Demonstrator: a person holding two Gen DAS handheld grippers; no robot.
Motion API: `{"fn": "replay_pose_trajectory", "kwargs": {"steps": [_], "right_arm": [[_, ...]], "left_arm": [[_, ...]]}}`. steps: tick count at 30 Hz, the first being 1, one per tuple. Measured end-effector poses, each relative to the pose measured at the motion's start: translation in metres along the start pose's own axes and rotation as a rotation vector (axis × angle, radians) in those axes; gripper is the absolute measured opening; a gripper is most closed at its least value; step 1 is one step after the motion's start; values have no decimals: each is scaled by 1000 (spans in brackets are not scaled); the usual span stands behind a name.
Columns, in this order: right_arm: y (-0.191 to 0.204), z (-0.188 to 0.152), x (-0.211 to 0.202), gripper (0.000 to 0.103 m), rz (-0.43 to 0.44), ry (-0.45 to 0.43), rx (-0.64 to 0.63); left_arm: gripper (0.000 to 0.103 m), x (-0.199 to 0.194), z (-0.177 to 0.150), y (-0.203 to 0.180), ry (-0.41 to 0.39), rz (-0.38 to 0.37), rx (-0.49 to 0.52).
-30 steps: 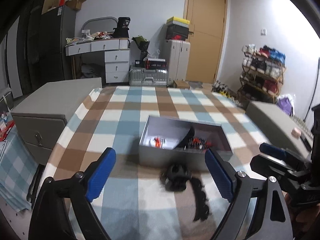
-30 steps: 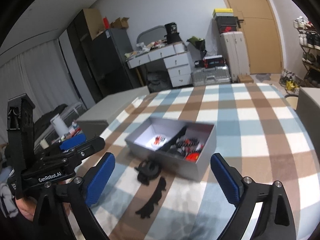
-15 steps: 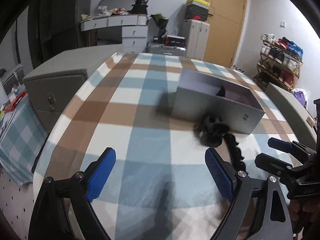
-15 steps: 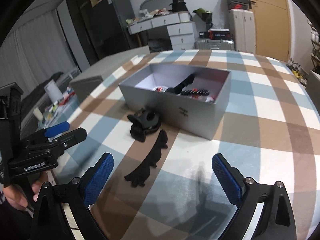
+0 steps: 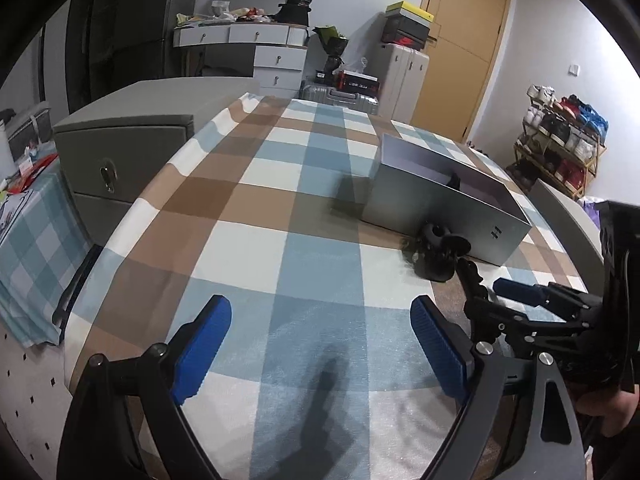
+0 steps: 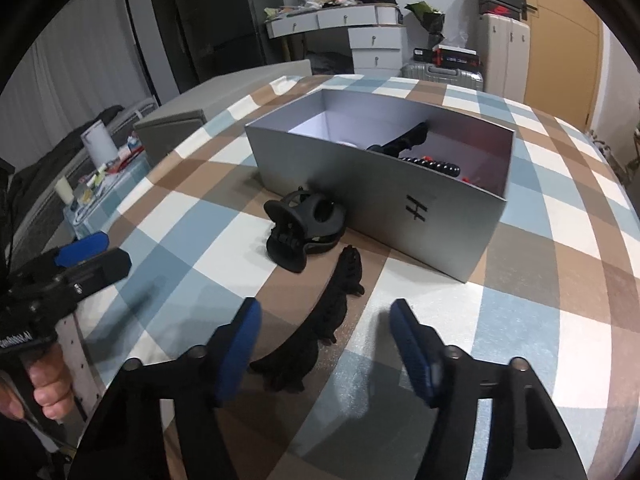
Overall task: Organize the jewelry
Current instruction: 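Lower the right tool onto the long black hair clip and grasp it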
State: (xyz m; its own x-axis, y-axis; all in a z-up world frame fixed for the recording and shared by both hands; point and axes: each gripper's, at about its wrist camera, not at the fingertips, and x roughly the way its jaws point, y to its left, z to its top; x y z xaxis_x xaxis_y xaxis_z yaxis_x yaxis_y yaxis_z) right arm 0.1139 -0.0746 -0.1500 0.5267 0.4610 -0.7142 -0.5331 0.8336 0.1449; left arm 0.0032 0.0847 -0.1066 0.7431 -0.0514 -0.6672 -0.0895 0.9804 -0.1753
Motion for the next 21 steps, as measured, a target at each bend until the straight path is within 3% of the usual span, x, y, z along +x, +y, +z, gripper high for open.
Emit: {"fn": "replay_pose_trajectory", "kwargs": {"steps": [9, 21], "right_arm": [[13, -2, 3, 18, -70, 6, -74], [1, -7, -15, 17, -51, -51, -43]], "left_arm": [[88, -2, -1, 6, -5, -11, -23], [88, -7, 7, 1, -33, 23, 10]]}}
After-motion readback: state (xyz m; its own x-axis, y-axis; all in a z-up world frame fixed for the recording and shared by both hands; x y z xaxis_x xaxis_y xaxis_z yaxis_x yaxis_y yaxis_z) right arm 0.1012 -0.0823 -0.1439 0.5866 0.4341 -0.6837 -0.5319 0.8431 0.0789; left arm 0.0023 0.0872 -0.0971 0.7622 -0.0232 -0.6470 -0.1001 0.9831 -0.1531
